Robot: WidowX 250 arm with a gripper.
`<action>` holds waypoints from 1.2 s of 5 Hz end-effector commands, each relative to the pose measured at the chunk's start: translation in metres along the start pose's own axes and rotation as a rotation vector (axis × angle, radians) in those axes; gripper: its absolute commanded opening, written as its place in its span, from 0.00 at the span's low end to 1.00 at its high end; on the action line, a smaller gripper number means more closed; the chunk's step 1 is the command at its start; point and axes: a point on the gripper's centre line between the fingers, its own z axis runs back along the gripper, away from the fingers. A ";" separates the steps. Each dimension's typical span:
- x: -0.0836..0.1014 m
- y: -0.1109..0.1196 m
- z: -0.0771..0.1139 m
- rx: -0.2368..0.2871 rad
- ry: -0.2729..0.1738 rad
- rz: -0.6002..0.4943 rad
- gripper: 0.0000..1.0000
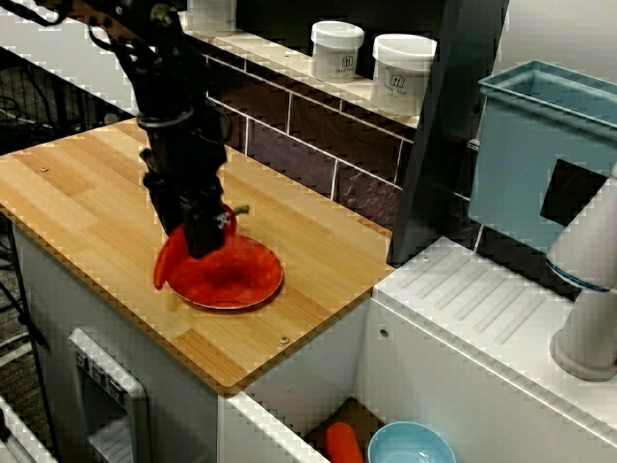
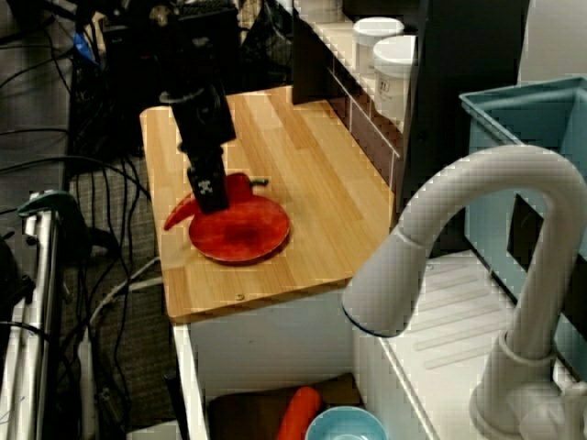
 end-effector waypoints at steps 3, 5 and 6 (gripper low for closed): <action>0.008 0.019 0.000 -0.007 0.039 0.042 1.00; 0.002 0.040 0.030 -0.046 0.024 0.083 1.00; -0.002 0.046 0.030 -0.044 0.029 0.088 1.00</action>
